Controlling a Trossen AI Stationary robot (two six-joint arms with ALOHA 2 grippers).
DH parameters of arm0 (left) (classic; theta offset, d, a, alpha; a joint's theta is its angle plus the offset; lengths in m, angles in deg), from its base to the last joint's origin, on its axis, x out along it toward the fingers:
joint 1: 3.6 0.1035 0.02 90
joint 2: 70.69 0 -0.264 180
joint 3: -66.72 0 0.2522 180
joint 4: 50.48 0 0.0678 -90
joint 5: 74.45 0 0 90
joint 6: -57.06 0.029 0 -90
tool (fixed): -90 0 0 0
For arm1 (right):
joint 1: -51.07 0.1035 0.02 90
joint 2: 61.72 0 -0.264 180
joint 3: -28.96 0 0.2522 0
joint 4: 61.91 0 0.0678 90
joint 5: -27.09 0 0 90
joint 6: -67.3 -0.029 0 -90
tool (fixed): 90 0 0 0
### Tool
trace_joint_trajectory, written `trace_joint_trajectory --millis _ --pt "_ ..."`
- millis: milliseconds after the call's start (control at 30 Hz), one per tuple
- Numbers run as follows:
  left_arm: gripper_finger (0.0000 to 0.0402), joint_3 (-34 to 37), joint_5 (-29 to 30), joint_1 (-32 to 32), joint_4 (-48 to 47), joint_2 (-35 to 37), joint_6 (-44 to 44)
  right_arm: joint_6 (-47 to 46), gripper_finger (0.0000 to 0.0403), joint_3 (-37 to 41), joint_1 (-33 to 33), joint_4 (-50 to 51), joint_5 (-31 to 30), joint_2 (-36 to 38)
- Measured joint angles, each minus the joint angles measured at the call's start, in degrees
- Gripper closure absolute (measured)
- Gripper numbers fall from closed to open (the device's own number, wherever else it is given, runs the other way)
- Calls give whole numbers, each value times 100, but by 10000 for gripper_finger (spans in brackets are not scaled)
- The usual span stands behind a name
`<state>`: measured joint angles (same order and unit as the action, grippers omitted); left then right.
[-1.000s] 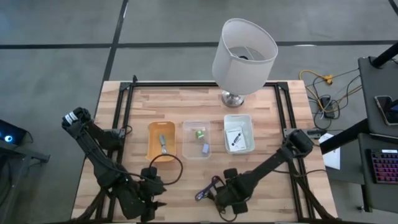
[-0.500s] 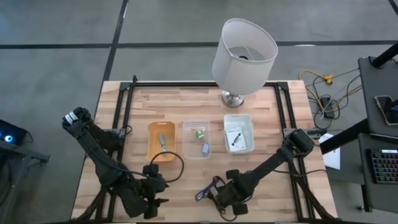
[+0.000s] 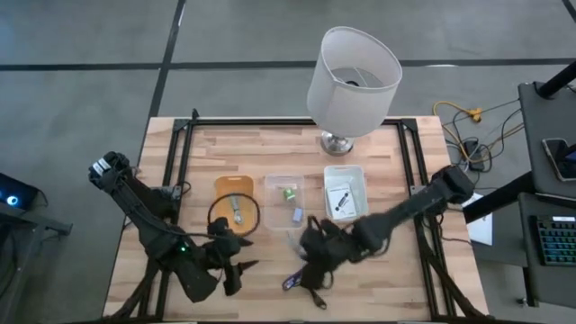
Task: Pick and place items into bin
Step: Put the white charger cable into the yellow bin
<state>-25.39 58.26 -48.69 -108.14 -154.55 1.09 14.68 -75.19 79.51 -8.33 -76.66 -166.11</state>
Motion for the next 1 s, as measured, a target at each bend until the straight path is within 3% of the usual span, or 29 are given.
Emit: trace_joint_trajectory --millis 233,400,500,767,900,1000 --pt "176 46 919 9 197 181 -380 515 389 -2 -356 -1440 -316 19" --pt "176 611 1284 9 463 495 -1142 998 389 2 -438 -2038 -754 -67" --pt "176 1143 1316 9 1314 819 -1184 1277 390 -7 -504 -2465 -724 -201" --pt "176 2862 1302 118 4879 1565 83 1590 390 -297 -765 -2624 -474 -515" --pt "176 3430 1187 231 5754 1738 280 1698 390 -593 -779 -2610 -311 -742" --pt "176 3565 1064 277 5888 1794 283 1707 390 -844 -797 -2595 -289 -900"
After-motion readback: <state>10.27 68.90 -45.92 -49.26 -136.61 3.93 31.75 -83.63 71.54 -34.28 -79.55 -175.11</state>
